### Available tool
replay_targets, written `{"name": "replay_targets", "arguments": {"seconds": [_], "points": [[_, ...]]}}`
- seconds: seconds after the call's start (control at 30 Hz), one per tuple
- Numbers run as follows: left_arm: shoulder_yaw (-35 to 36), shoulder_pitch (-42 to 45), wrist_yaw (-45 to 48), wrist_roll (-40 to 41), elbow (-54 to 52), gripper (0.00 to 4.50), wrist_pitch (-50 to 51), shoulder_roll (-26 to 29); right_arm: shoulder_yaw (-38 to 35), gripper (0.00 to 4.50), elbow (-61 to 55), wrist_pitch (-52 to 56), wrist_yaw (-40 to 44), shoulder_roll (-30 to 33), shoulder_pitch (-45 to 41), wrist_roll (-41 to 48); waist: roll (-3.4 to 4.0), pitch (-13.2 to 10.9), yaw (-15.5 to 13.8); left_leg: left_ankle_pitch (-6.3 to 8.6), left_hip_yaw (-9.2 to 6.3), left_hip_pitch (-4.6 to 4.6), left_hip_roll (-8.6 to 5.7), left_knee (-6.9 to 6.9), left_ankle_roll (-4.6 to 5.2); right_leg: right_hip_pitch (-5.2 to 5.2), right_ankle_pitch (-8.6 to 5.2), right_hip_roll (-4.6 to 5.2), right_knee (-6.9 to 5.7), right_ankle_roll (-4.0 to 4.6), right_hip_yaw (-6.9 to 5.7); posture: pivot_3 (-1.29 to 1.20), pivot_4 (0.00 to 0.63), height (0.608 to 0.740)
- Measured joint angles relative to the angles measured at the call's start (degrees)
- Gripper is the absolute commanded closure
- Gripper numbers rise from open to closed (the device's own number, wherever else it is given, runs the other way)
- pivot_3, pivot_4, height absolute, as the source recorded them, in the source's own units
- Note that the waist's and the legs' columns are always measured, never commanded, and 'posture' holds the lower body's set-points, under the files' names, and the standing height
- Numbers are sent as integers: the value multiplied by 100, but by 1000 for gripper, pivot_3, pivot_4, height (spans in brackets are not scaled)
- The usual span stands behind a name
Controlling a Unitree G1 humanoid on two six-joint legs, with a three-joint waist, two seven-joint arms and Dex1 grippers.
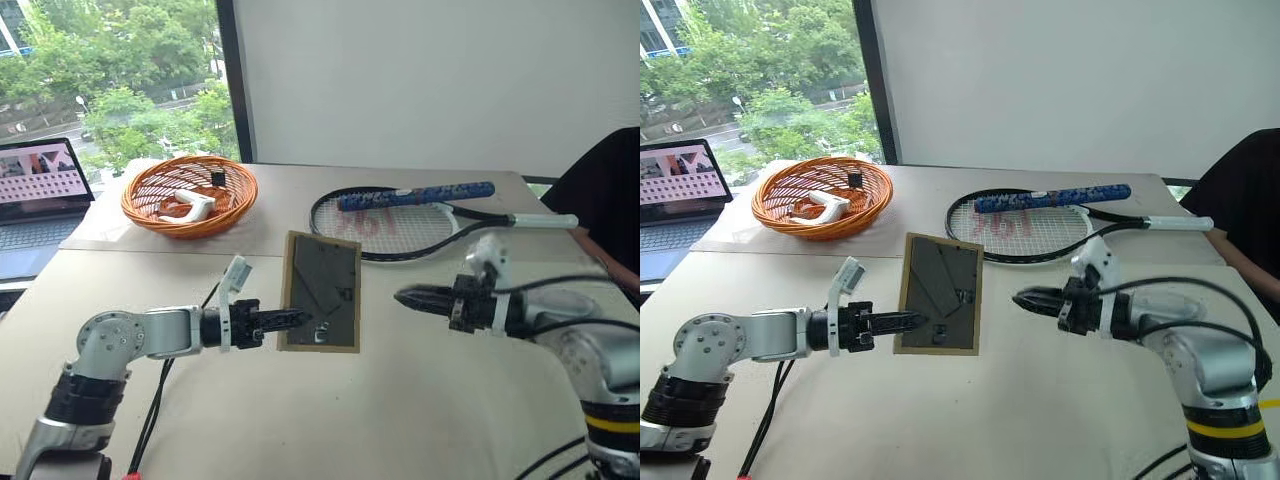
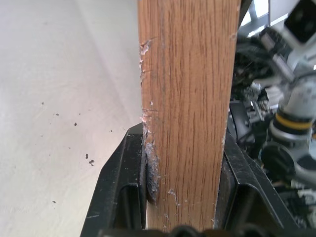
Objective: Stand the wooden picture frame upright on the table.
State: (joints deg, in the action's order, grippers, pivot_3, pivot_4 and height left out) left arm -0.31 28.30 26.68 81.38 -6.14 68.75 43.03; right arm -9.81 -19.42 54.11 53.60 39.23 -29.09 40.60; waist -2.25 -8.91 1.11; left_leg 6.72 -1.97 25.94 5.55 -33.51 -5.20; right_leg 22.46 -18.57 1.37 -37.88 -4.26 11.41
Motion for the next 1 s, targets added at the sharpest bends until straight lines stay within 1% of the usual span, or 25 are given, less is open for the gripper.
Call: {"name": "replay_targets", "arguments": {"seconds": [0.07, 0.17, 0.23, 0.3, 0.37, 0.47, 0.6, 0.7, 0.8, 0.9, 1.0], "points": [[-104, 84, 427, -383, 55, 3345, -3, 7, 128, 1671, 13, 111, -138, -186, -291, 121, 1, -1, 2, 0, 0, 8, 0, 1, 0, 6, 0, 0, 1, -1, -1, 0, 150, 740], [-213, 258, 866, -798, 188, 3345, -2, -69, 635, 597, 99, 124, -198, -425, -621, 103, 2, -2, 0, -1, -1, 38, 0, 1, 1, 33, 0, 0, -1, -1, -4, 0, 150, 740], [-277, 340, 1070, -1014, 203, 3345, 5, -119, 1008, 69, 281, 71, -134, -499, -712, -13, 2, -2, -13, 0, 0, 48, 0, 2, 2, 42, 0, 1, -3, -1, -5, 0, 150, 740], [-363, 347, 1202, -1314, 246, 3345, 27, -108, 1290, 69, 444, -6, 6, -507, -781, -119, 4, -5, -16, 0, 0, 52, 0, 13, 3, 54, 1, 0, -8, 0, -6, 0, 150, 740], [-408, 373, 1324, -1434, 302, 3345, 128, -125, 1480, 69, 541, -91, 137, -575, -812, -163, 4, -5, -19, -1, 0, 54, 0, 21, 4, 61, -1, -1, -16, 4, -7, 0, 150, 740], [-403, 612, 1371, -1407, 582, 3345, 572, -295, 1829, 69, 544, -474, 341, -815, -854, -331, 5, -6, -19, -1, -1, 54, 1, 23, 4, 63, -2, -1, -20, 5, -9, 0, 150, 740], [-79, 897, 1411, -1105, 1148, 3345, 1179, -530, 1838, 69, 396, -904, 558, -883, -836, -339, 6, -8, -19, -2, -3, 56, 1, 20, 4, 63, -2, -1, -23, 5, -12, 0, 150, 740], [283, 1031, 1413, -900, 1674, 3345, 1661, -557, 1799, 69, 83, -1306, 719, -618, -746, -455, 6, -8, -17, -2, -7, 56, 1, 20, 5, 62, -2, -1, -24, 5, -16, 0, 150, 740], [461, 1044, 1456, -820, 1955, 3345, 2056, -564, 1747, 69, -16, -1514, 780, -305, -624, -600, 6, -8, -16, -2, -8, 56, 1, 20, 5, 62, -2, -1, -24, 5, -17, 0, 150, 740], [556, 1054, 1531, -805, 2081, 3345, 2289, -567, 1625, 69, -62, -1674, 794, -148, -615, -658, 6, -8, -4, -3, -9, 56, 1, 20, 3, 63, -2, -1, -27, 5, -17, 0, 150, 740], [546, 1125, 1653, -802, 2137, 3345, 2354, -535, 1575, 69, 16, -2190, 771, 212, -601, -1129, 6, -8, -22, -4, -10, 56, 1, 17, 3, 61, -2, 0, -26, 5, -19, 0, 150, 740]]}}
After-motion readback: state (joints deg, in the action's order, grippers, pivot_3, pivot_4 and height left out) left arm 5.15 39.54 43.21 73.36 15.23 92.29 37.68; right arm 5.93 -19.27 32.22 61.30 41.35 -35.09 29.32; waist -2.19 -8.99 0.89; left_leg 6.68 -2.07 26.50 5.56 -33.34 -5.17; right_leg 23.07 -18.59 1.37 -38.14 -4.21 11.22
